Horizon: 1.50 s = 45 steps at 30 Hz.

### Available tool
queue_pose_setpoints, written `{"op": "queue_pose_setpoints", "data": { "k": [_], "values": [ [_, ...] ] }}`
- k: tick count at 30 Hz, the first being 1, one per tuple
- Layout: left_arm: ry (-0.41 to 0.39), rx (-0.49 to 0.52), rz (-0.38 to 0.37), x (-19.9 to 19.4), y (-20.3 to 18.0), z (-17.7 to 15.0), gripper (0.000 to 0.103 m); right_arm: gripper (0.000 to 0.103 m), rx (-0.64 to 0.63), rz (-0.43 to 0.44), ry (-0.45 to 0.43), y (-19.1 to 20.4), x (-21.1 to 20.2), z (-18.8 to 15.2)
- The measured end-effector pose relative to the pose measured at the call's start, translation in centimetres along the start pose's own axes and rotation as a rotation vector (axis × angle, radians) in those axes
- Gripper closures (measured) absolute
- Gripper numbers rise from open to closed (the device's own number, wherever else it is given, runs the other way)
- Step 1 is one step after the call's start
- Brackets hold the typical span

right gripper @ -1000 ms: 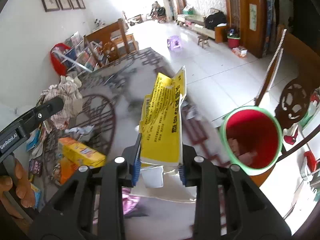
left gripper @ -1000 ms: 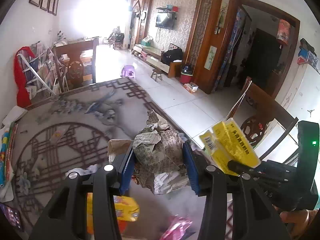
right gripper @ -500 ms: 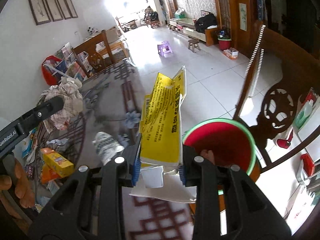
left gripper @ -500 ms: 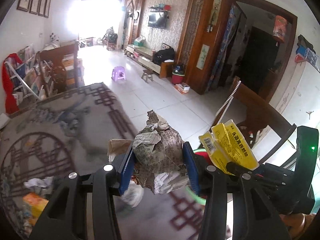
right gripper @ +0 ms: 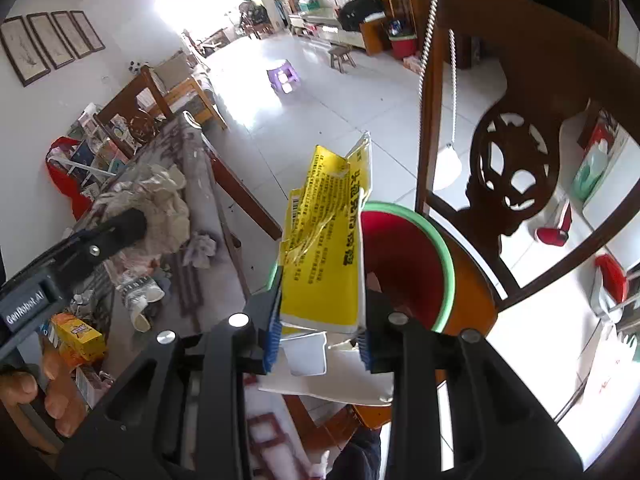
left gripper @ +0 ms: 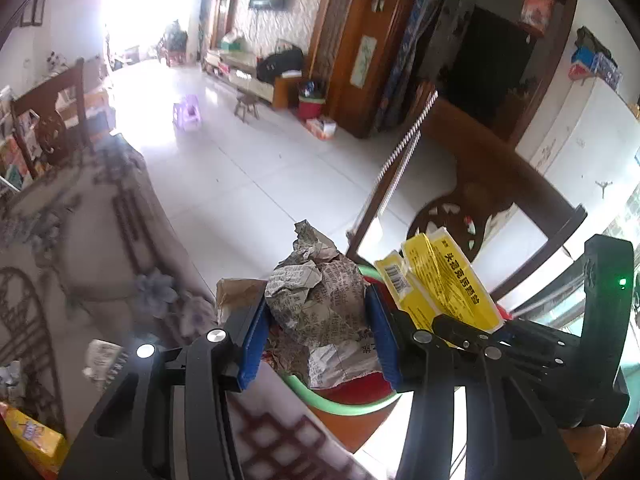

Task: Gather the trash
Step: 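Carry newspaper and yellow packet over the red bucket and open both tools, then grasp another crumpled newspaper with the left tool while the right tool approaches the paper cup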

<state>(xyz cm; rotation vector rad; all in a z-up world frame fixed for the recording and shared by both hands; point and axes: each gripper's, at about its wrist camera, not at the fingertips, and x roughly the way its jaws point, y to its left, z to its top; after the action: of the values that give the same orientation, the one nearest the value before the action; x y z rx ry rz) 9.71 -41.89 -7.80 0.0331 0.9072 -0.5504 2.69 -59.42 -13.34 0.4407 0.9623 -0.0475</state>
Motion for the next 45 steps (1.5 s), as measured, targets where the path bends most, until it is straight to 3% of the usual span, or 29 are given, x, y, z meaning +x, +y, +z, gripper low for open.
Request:
{"op": "queue_pose_setpoints", "data": {
  "k": [5, 8, 10, 11, 23, 26, 36, 45],
  "values": [
    [0.038, 0.019, -0.004, 1.9, -1.2, 0.2, 0.055, 0.072, 0.025, 0.002, 0.018, -1.4, 0.7, 0.1],
    [0.045, 0.023, -0.005, 2.3, -1.4, 0.5, 0.042, 0.070, 0.027, 0.002, 0.019, -1.7, 0.9, 0.3],
    [0.036, 0.025, -0.001, 2.3, -1.6, 0.6, 0.034, 0.053, 0.036, -0.007, 0.012, -1.9, 1.0, 0.5],
    [0.035, 0.023, 0.000, 2.3, -1.5, 0.6, 0.034, 0.045, 0.041, -0.006, 0.005, -2.0, 0.9, 0.5],
    [-0.010, -0.035, 0.019, -0.4, 0.5, 0.4, 0.034, 0.045, 0.004, -0.001, -0.026, -0.3, -0.2, 0.7],
    [-0.033, -0.068, 0.023, -1.9, 1.5, 0.0, 0.034, 0.039, -0.003, 0.004, -0.044, 0.6, -0.7, 0.6],
    [-0.077, -0.113, 0.045, -6.5, 5.0, -3.1, 0.033, 0.036, -0.091, 0.027, -0.029, 7.2, -0.3, -0.7],
    [-0.124, -0.240, 0.150, -11.9, 15.0, -6.6, 0.033, 0.034, -0.210, 0.069, -0.001, 16.1, 0.8, -3.3]
  ]
}}
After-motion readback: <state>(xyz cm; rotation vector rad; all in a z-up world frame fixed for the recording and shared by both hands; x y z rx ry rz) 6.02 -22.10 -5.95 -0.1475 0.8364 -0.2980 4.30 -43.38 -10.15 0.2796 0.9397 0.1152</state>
